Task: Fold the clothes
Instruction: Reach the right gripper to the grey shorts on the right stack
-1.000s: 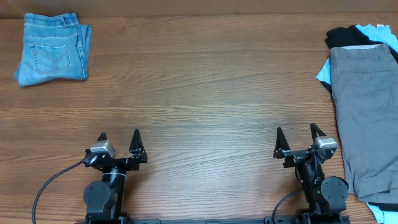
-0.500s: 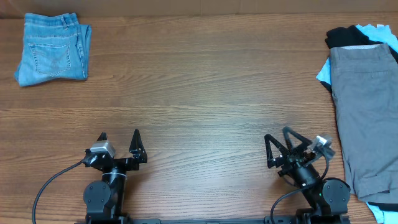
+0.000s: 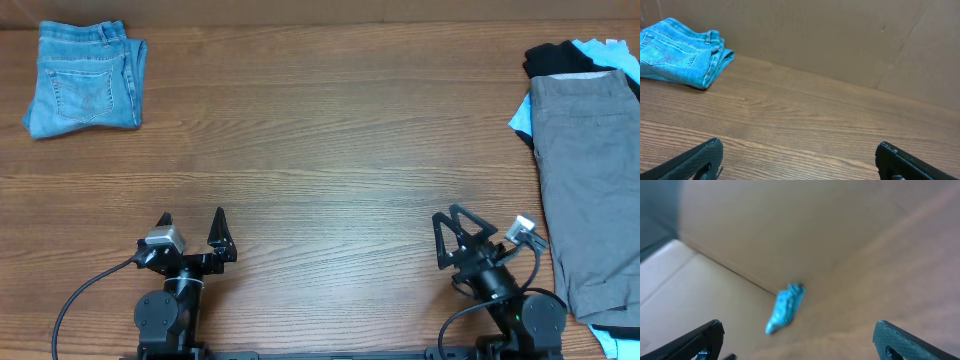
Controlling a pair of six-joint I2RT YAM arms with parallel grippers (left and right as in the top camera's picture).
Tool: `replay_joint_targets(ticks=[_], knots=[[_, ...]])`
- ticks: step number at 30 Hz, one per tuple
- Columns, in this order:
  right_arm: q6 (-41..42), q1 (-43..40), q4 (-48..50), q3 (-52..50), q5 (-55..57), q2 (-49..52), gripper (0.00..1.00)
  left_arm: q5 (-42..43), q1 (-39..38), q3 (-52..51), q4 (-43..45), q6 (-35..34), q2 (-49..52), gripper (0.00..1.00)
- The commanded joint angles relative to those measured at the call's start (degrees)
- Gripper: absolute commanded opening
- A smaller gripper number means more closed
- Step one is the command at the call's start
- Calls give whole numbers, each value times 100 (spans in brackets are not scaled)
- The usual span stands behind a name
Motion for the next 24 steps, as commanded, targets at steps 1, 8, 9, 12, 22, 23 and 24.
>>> replay_joint_targets(ticks=[1, 8, 9, 12, 22, 23, 24], knots=[[-341, -15, 737, -55, -260, -55, 100, -39, -33, -39, 13, -17, -59, 100], [-1823, -17, 212, 1193, 197, 236, 100, -39, -33, -39, 15, -17, -59, 100], [-2033, -17, -11, 1440, 328, 361, 100, -39, -33, -39, 13, -17, -61, 100], [-2850, -17, -1001, 2579, 1049, 1147, 100, -39, -33, -39, 15, -17, -59, 100], [-3775, -181, -2938, 5547, 2820, 4612, 100, -39, -33, -39, 15, -17, -61, 100], [-3807, -247, -3053, 5755, 2813, 4889, 100, -39, -33, -39, 15, -17, -61, 100], [-3877, -380, -3285, 6153, 2789, 5410, 100, -39, -33, -39, 15, -17, -59, 100]])
